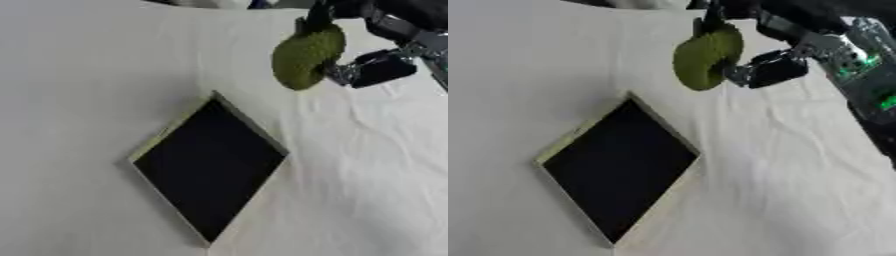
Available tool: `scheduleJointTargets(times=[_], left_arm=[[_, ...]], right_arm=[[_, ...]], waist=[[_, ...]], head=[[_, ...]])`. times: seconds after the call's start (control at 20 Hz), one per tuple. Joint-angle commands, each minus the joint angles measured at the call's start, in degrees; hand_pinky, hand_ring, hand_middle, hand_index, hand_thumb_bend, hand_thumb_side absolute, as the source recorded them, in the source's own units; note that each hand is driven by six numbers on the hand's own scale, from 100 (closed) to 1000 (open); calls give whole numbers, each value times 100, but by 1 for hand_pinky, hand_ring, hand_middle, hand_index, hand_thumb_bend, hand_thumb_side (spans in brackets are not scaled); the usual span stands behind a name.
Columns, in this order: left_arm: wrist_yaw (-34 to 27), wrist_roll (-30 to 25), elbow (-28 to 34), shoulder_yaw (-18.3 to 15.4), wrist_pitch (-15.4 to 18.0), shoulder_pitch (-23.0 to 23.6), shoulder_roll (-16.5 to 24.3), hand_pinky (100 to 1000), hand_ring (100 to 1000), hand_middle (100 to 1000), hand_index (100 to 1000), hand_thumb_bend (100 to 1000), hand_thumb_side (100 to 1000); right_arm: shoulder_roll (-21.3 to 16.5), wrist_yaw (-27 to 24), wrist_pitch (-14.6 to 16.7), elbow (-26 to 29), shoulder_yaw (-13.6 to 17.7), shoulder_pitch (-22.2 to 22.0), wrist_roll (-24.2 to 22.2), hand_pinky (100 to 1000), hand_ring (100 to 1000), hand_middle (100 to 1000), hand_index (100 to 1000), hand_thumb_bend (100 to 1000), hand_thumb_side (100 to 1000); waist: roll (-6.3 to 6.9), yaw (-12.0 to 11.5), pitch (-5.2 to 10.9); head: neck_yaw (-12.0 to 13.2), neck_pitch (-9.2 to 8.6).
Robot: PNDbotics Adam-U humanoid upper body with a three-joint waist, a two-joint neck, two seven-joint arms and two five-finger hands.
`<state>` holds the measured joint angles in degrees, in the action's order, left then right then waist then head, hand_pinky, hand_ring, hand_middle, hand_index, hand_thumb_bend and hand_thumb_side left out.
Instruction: Pick up objects on the table and place them in the box.
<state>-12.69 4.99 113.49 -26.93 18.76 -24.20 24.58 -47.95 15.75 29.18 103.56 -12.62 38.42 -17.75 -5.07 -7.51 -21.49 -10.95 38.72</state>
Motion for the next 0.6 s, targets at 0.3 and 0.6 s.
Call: scheduleJointTargets(times=[0.3, 0.6], left_arm=[[-45, 8, 110, 5, 5, -65, 124, 496, 610, 626, 658, 100, 462], [-72, -1, 110, 40, 5, -120, 86, 497, 609, 626, 658, 100, 462]], right_arm=[[639, 58, 290, 87, -678, 528, -734, 703, 651, 580, 666, 100, 100], [1007, 64, 330, -84, -924, 421, -1254, 690, 653, 599, 683, 100, 111]], waist=[[32, -15, 161], [41, -86, 151]], head=[[-53, 11], [-133, 8]])
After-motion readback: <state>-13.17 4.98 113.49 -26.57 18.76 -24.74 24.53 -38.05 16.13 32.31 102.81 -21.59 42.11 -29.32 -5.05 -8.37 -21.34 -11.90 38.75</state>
